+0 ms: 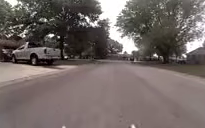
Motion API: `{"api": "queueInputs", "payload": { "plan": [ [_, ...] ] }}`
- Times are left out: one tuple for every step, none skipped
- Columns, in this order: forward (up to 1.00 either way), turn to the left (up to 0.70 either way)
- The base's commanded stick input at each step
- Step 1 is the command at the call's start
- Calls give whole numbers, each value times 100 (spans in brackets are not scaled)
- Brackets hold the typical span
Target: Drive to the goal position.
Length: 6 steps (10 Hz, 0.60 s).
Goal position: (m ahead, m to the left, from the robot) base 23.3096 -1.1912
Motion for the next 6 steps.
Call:
{"api": "queueInputs", "payload": {
  "plan": [
    [70,0],
    [70,0],
    [70,0],
    [70,0],
    [70,0],
    [70,0]
  ]
}}
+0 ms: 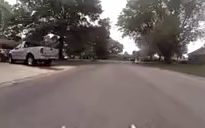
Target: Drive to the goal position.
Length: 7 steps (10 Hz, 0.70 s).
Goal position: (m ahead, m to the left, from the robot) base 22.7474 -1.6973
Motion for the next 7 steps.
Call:
{"api": "queueInputs", "payload": {
  "plan": [
    [70,0],
    [70,0],
    [70,0],
    [70,0],
    [70,0],
    [70,0],
    [70,1]
  ]
}}
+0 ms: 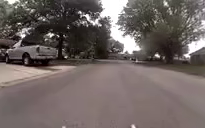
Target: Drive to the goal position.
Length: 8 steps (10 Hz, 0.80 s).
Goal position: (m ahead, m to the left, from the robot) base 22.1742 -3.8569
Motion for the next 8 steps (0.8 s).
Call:
{"api": "queueInputs", "payload": {
  "plan": [
    [70,35],
    [70,35],
    [70,35],
    [70,35],
    [70,7],
    [70,0],
    [70,0],
    [70,0]
  ]
}}
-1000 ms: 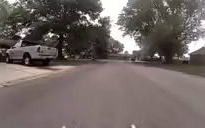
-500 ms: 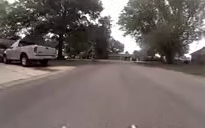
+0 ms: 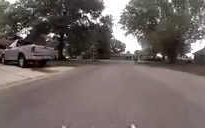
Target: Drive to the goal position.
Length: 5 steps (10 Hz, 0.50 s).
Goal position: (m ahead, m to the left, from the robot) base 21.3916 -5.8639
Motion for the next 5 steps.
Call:
{"api": "queueInputs", "payload": {
  "plan": [
    [70,0],
    [70,0],
    [70,0],
    [70,0],
    [70,0]
  ]
}}
